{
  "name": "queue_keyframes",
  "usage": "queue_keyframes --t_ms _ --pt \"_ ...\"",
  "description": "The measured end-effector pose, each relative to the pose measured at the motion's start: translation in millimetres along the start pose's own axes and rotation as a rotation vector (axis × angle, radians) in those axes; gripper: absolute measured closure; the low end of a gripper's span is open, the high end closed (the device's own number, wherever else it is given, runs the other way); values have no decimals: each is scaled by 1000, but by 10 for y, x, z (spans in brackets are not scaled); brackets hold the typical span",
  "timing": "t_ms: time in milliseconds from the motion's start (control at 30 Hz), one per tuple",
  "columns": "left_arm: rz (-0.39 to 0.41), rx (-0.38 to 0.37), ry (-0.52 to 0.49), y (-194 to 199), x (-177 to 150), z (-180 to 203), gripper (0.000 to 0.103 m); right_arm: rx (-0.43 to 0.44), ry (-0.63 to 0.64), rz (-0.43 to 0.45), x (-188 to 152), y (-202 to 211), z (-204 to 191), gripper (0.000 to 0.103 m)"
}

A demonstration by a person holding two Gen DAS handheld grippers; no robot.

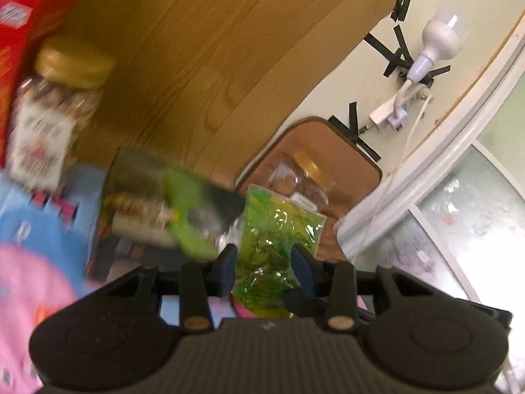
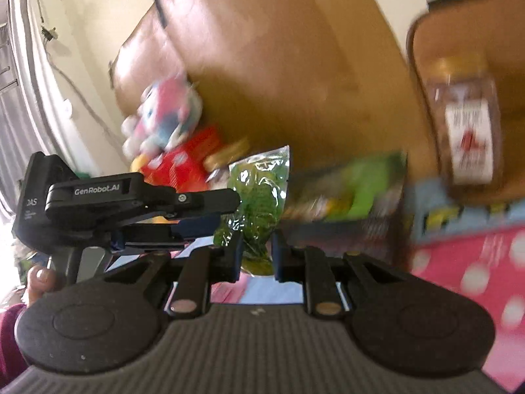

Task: Organize snacks
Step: 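Carry the pickle bag into the black box and release it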

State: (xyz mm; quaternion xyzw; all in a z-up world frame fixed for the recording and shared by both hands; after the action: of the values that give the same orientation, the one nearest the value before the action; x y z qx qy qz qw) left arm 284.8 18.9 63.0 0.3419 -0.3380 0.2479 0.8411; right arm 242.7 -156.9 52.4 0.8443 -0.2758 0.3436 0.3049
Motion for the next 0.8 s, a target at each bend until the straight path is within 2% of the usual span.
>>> queue_keyframes --t_ms 167,333,367,400,467,633,700,800 --pt "-22 18 26 -522 162 -105 65 -92 50 57 253 -203 243 82" --pt "-63 74 41 -876 118 -229 64 -178 70 43 255 -418 517 78" --pt "-71 86 38 -899 100 -236 58 -199 73 44 242 -436 548 74" --pt "-77 94 34 -911 80 -233 52 -216 74 51 233 -420 585 63" --pt "-76 99 12 -857 52 -226 49 -224 52 90 228 -329 630 50" --pt "-52 87 -2 -653 96 -155 49 -214 -38 141 185 -12 734 50" --pt "-51 64 -26 -503 60 -83 49 -194 -79 130 69 140 764 50" --pt "-74 36 -117 -296 -117 77 49 -167 -136 78 -188 325 777 50"
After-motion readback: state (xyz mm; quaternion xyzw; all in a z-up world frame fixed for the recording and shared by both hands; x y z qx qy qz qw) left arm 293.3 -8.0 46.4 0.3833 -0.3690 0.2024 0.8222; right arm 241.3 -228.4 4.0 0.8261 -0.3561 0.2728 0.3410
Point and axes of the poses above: each gripper's, at about its wrist camera, not at the fingertips, and y roughly against the way its jaws point, z to its right, x to its top, the point moved 6 cm from there along -y, roughly the way its jaws point, and after that the axes turned 8 degrees about -y, right-handed, at the moved point
